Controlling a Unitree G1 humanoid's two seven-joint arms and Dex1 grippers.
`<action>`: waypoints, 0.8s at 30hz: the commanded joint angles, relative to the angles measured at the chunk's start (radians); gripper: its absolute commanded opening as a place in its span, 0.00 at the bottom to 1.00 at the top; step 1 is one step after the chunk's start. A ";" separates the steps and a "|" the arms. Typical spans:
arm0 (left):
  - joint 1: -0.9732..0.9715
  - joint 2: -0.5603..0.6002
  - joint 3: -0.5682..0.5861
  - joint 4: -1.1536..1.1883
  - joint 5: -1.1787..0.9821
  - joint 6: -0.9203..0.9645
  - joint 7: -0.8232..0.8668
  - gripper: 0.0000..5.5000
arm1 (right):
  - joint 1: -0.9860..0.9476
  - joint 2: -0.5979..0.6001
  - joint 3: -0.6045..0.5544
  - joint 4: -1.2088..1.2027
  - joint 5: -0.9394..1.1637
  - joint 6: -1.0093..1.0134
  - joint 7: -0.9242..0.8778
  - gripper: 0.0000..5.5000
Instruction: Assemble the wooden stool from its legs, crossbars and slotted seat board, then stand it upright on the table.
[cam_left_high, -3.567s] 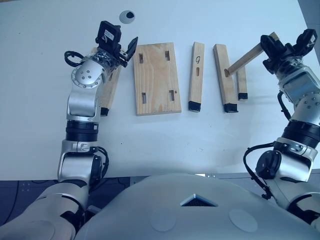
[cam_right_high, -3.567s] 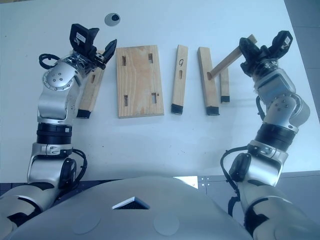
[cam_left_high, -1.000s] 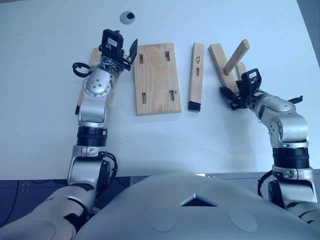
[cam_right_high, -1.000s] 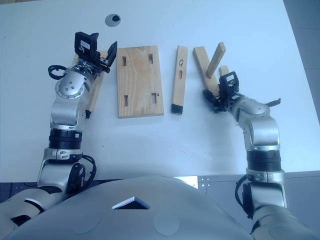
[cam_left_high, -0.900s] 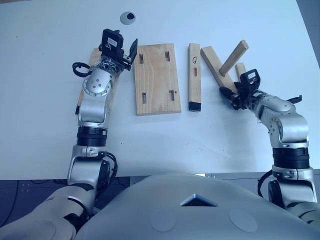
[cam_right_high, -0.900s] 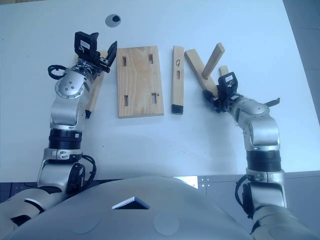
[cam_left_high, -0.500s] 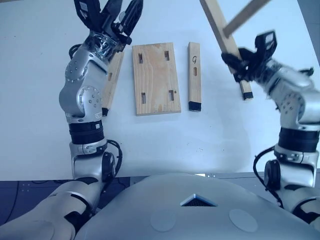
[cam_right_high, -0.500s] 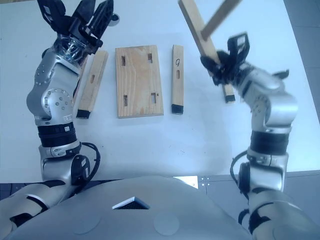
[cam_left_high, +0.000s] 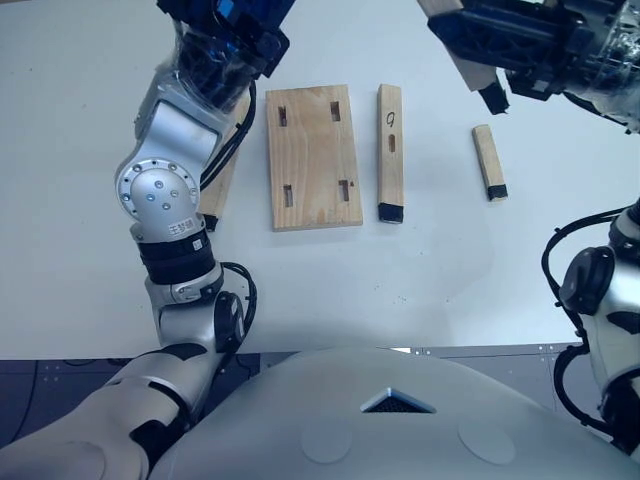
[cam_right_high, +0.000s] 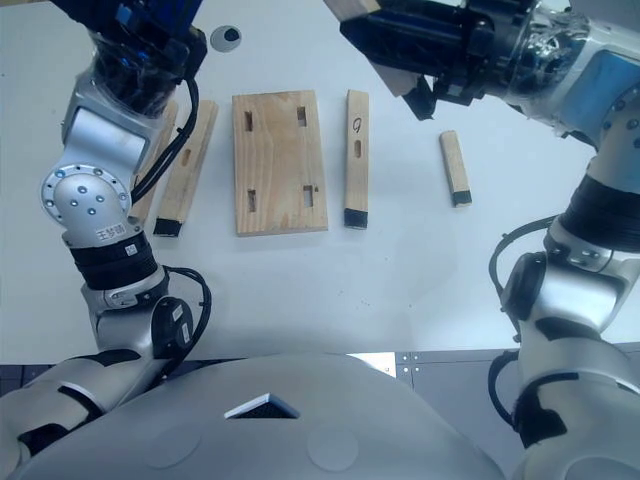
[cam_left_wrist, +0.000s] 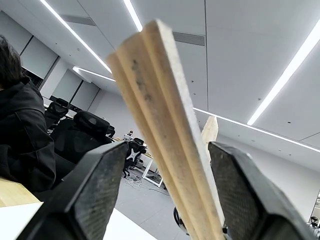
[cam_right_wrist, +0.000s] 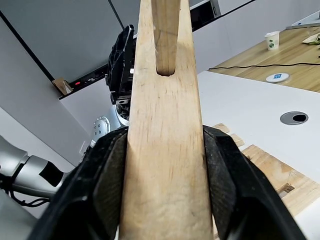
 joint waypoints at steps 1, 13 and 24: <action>-0.006 -0.004 0.005 -0.019 -0.097 0.044 0.005 0.53 | 0.032 -0.034 0.043 -0.055 0.029 -0.010 0.054 0.37; 0.004 0.030 0.021 -0.015 -0.255 0.100 0.010 0.38 | 0.070 -0.039 0.020 -0.072 0.109 -0.006 0.064 0.37; -0.058 0.063 0.098 0.027 -0.296 0.065 0.045 0.37 | 0.122 -0.048 0.187 -0.085 -0.064 -0.113 -0.044 0.61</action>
